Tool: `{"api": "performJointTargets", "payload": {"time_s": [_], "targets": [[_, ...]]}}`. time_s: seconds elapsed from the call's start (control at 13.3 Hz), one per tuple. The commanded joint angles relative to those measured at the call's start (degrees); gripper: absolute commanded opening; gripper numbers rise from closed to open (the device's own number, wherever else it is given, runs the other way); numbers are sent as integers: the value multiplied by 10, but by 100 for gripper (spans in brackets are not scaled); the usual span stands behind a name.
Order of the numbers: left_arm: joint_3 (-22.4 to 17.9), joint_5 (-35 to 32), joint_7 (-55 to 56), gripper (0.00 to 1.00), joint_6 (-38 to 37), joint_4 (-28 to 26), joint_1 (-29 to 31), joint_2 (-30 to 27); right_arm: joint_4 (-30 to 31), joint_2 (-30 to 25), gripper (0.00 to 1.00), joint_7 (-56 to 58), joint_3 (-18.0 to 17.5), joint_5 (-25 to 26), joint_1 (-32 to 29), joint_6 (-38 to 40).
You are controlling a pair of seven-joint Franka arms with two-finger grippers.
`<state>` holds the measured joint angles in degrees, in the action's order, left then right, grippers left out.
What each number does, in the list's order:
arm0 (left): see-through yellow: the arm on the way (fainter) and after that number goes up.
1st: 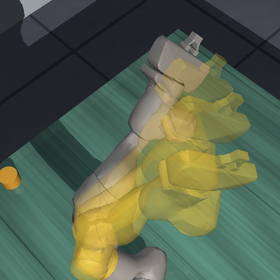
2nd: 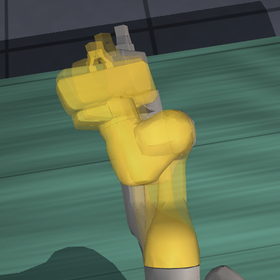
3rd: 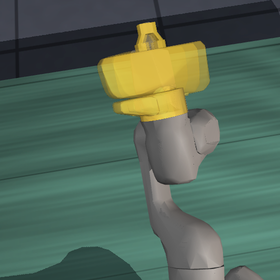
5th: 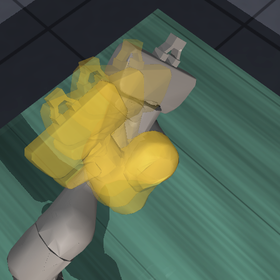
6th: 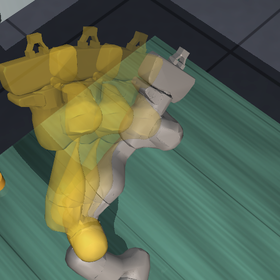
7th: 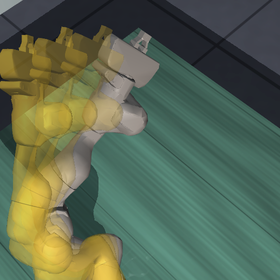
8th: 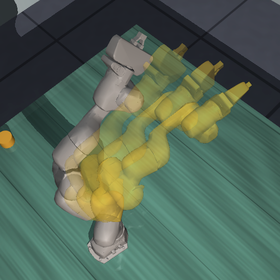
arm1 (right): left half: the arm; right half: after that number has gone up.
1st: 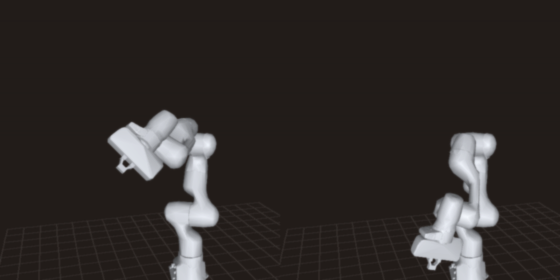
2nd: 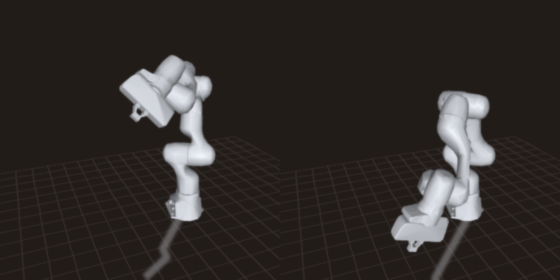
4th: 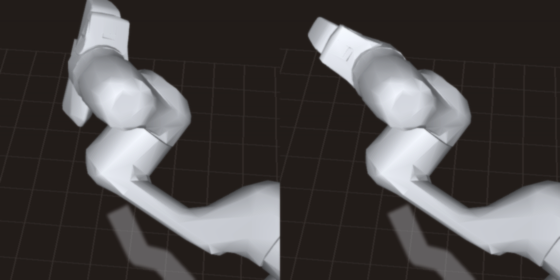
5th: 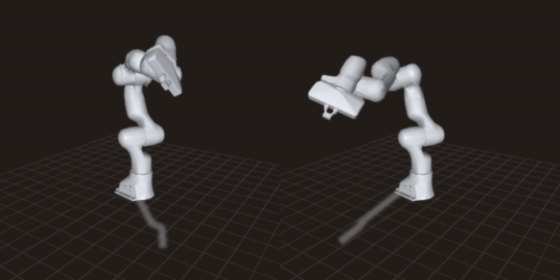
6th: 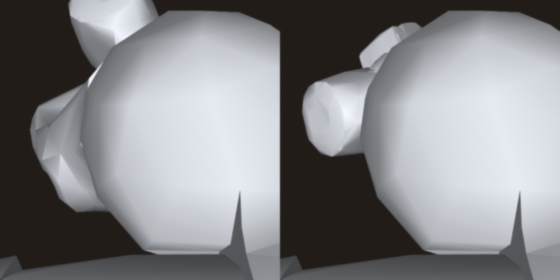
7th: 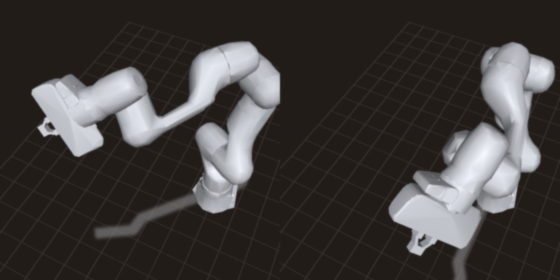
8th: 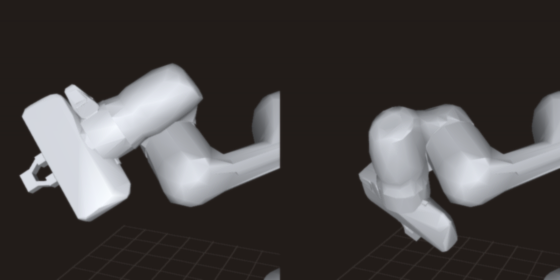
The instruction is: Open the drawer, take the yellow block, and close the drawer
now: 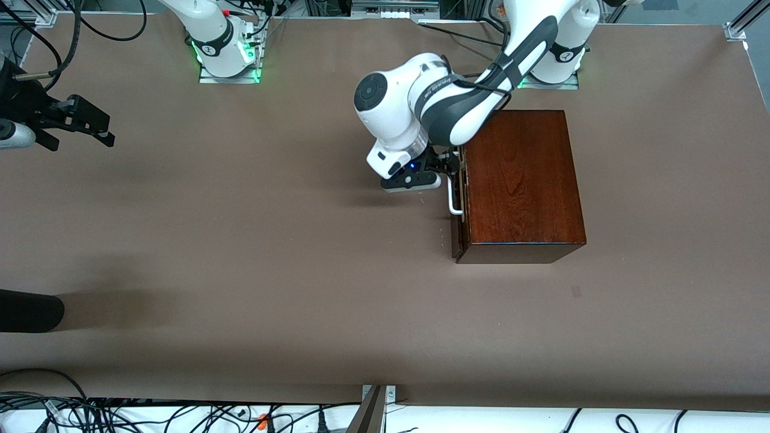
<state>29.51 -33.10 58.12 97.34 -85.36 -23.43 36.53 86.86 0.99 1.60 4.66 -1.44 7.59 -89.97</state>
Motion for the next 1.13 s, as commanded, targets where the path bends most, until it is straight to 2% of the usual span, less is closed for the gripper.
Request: {"api": "performJointTargets", "payload": {"time_s": [0.0, 0.53, 1.05], "targets": [[-2, -26, -2, 100, 15, -1, 1, 17, -10, 2, 100, -4, 0, -4, -2, 3], [-10, -43, -2, 100, 16, -7, 1, 40, -9, 2, 100, -4, 0, -5, -2, 3], [-9, -34, 1, 100, 29, 3, -4, 53, -9, 2, 100, -3, 0, -4, -2, 4]]}}
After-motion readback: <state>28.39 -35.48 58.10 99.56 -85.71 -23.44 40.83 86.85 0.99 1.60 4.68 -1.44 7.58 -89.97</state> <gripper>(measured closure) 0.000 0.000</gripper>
